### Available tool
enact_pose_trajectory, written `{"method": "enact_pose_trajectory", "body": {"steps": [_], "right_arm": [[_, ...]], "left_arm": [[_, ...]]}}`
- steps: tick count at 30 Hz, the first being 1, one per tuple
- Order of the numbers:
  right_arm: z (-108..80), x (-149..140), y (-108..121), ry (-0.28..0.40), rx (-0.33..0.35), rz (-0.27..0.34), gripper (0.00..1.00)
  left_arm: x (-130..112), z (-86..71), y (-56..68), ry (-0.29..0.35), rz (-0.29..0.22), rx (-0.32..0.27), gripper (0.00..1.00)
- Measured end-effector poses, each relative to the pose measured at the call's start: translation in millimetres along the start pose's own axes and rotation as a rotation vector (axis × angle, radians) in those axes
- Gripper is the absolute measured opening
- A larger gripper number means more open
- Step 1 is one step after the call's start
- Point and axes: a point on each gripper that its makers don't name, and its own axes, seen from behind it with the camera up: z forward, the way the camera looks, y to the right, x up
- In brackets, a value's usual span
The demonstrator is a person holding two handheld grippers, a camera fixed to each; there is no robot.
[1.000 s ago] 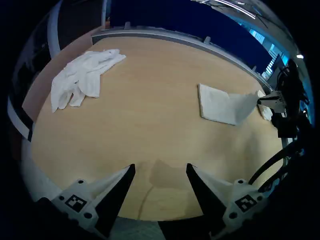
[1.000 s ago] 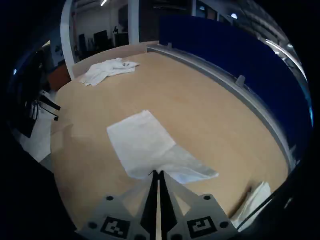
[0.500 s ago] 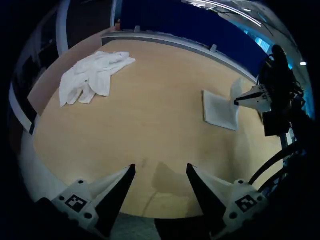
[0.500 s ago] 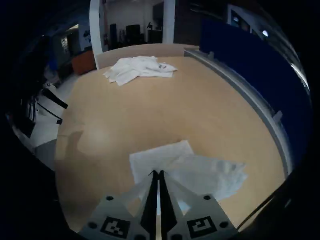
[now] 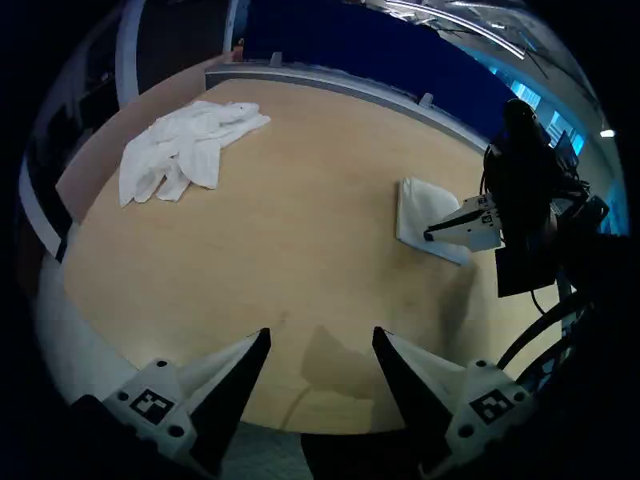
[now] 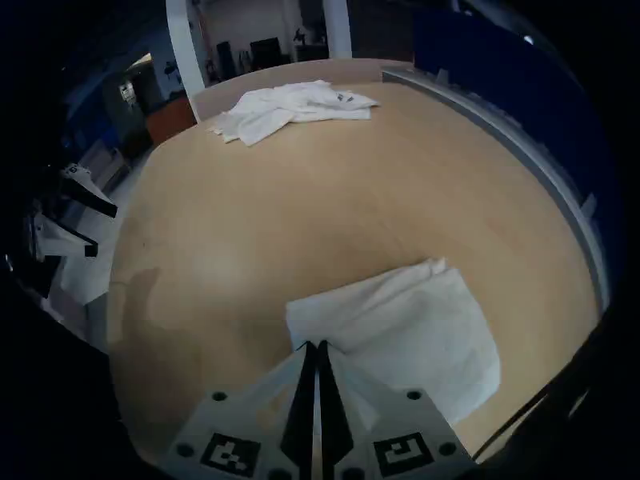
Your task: Fold towel
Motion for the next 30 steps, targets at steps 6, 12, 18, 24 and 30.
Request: {"method": "enact_pose_trajectory", "body": {"steps": [6,12,18,24,30], "right_arm": [[-3.5,0,2,0.006,-0.001,0.003,0.09],[-9.2,0,0,0.031,0.0,-0.004,0.61],[-17.3,1,-5,0.048,-0.001,-0.022,0.75],[-28.5,3,-2,0.077,-0.039,-0.011,0.86],[-41.8,-2,5,0.104,-0.109,0.051,0.93]], "left_arm": [[0,-1.2,1.1,-0.002,0.008,-0.002,0.95],[-1,-4.0,0.4,-0.002,0.005,0.0,0.95],[-4,-4.6,-0.3,-0.005,0.003,0.004,0.95],[-5,-3.6,0.4,-0.006,0.006,0.003,0.95],[-4,-0.9,0.7,-0.008,0.009,-0.003,0.95]]}}
